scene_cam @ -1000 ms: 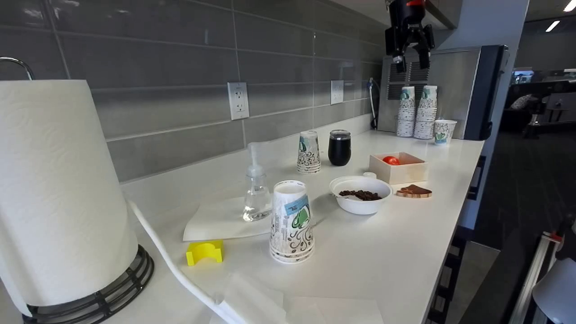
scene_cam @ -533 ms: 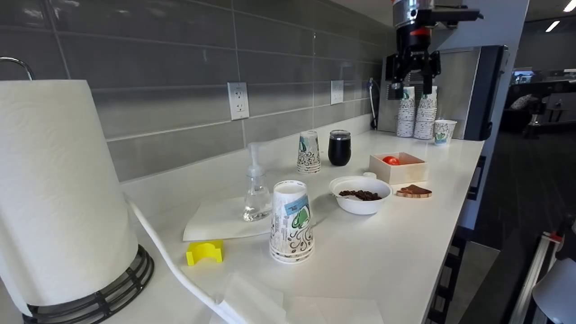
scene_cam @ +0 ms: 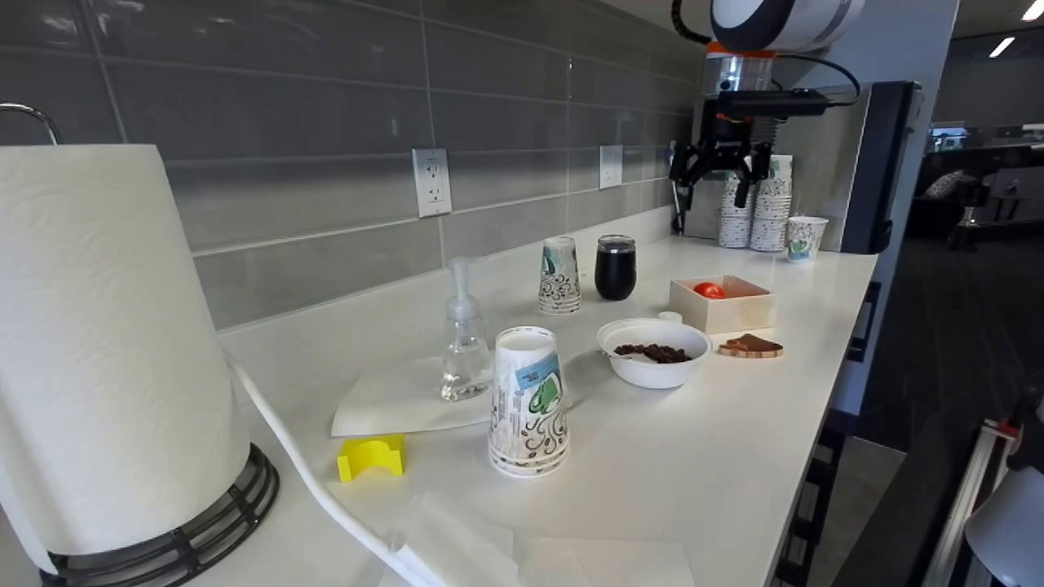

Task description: Take the lid off the flask then remove all the items from the wooden box and place them on the table

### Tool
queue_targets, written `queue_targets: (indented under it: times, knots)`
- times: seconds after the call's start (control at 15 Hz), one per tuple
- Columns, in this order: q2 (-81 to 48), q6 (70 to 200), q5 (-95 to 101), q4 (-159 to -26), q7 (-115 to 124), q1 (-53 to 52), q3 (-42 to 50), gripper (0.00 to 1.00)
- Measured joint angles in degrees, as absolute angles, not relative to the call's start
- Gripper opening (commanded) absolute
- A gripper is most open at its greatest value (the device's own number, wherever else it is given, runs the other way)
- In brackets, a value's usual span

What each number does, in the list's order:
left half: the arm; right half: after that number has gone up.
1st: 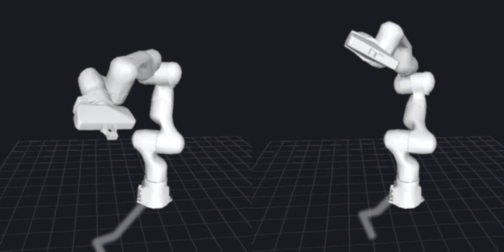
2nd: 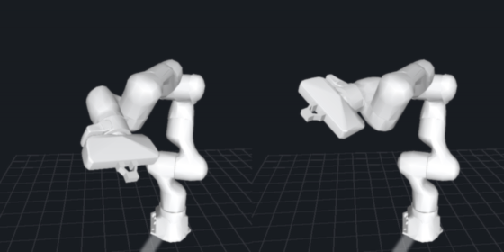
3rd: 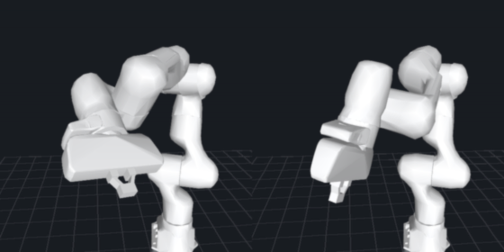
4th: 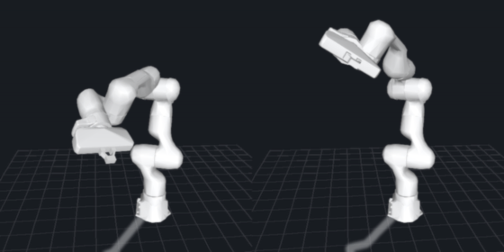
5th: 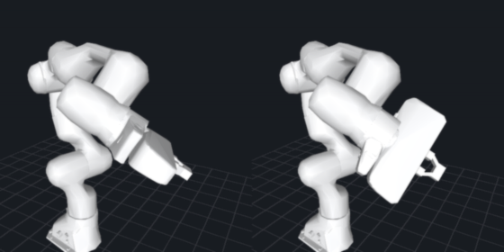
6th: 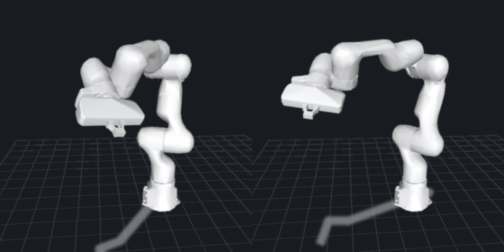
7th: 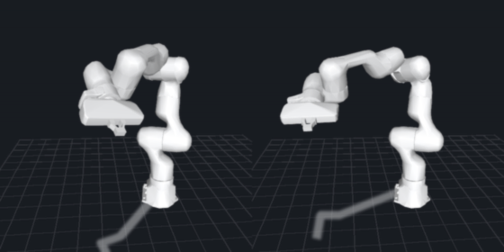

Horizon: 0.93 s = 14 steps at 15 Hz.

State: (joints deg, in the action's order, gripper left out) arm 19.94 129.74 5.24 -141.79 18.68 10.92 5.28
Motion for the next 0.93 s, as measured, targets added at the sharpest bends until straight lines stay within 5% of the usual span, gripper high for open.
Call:
queue_targets:
  times: [0.93]
  knots:
    - [-3.6,138.9,4.6,-120.4,20.6,10.4,5.3,1.0]
